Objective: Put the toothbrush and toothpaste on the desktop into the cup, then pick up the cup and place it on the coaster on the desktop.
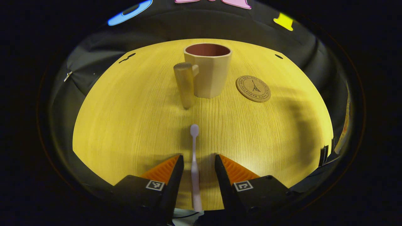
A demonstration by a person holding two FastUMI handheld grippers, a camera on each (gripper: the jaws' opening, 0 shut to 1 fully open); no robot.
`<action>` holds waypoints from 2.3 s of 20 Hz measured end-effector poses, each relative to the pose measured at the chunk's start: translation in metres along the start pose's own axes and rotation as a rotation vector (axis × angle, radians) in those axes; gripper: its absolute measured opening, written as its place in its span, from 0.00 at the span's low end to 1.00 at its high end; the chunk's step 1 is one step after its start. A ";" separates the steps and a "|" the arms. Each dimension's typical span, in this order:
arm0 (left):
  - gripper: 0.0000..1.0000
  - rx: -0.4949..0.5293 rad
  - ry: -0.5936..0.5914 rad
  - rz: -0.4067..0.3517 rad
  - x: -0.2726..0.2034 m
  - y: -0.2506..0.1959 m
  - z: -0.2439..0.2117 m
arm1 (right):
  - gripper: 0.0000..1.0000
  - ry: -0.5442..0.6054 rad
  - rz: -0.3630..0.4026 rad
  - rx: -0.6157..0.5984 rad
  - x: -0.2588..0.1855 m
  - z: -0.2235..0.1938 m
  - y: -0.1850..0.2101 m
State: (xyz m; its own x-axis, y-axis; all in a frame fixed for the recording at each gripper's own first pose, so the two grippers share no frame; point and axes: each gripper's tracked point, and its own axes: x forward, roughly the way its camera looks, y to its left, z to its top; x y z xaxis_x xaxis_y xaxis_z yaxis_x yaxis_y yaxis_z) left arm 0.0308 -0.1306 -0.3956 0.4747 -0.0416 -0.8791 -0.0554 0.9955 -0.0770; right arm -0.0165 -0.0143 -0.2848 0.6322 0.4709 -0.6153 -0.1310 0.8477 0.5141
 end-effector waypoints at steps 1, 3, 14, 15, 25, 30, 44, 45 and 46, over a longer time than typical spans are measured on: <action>0.62 0.010 0.004 -0.004 0.000 -0.002 0.000 | 0.25 -0.011 0.017 0.020 0.001 0.006 0.003; 0.46 0.058 0.005 -0.011 0.000 -0.009 0.000 | 0.25 -0.031 0.036 0.041 0.001 0.015 0.007; 0.06 0.046 -0.040 -0.229 -0.024 -0.032 0.004 | 0.25 -0.100 0.045 0.011 0.000 0.027 0.041; 0.06 0.044 -0.068 -0.240 -0.033 -0.027 0.008 | 0.25 -0.109 0.048 0.012 0.001 0.030 0.048; 0.06 0.066 -0.402 -0.375 -0.169 0.007 0.059 | 0.25 -0.254 0.170 -0.027 0.054 0.086 0.148; 0.06 0.099 -0.481 -0.358 -0.206 0.041 0.061 | 0.25 -0.303 0.211 -0.070 0.100 0.115 0.197; 0.06 0.009 -0.525 -0.259 -0.229 0.115 0.046 | 0.25 -0.207 0.131 -0.173 0.227 0.088 0.202; 0.06 0.002 -0.522 -0.255 -0.229 0.116 0.045 | 0.25 -0.195 0.121 -0.181 0.237 0.089 0.196; 0.06 -0.001 -0.519 -0.250 -0.230 0.119 0.044 | 0.25 -0.183 0.112 -0.190 0.243 0.083 0.194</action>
State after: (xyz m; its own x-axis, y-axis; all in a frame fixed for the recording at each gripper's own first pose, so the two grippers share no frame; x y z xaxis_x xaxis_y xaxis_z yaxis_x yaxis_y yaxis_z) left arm -0.0465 0.0011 -0.1825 0.8423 -0.2284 -0.4883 0.1134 0.9606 -0.2537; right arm 0.1749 0.2442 -0.2852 0.7307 0.5271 -0.4339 -0.3380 0.8315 0.4409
